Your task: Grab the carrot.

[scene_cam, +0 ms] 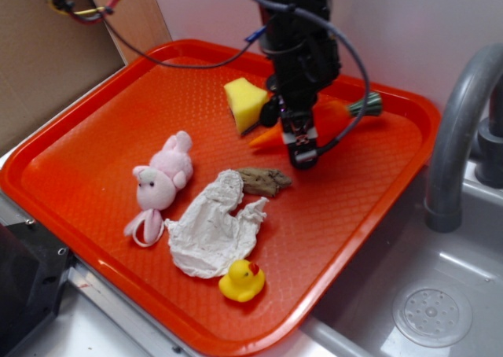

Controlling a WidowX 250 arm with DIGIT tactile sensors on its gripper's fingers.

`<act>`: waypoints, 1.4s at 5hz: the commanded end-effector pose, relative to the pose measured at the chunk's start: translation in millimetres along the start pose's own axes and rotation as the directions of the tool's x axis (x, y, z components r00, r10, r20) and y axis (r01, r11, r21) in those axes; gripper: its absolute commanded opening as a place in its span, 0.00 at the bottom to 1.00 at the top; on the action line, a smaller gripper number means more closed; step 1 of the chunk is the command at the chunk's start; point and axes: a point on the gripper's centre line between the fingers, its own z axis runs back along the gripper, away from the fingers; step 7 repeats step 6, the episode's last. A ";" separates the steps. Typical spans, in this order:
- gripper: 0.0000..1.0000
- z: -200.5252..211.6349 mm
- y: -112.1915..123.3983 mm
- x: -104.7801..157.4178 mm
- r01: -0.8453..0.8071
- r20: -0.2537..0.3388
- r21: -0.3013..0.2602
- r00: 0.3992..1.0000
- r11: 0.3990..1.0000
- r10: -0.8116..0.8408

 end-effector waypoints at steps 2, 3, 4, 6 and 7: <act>0.00 137.5 4.6 -49.3 -0.628 0.218 0.049 0.766 0.777 0.605; 0.00 152.1 7.0 -60.7 -0.674 0.145 0.064 0.736 0.736 0.661; 0.00 165.3 4.3 -68.2 -0.627 0.060 0.016 0.778 0.779 0.625; 0.00 168.5 1.4 -68.4 -0.519 0.109 0.014 0.851 0.855 0.515; 0.00 168.5 1.4 -68.4 -0.519 0.109 0.014 0.851 0.855 0.515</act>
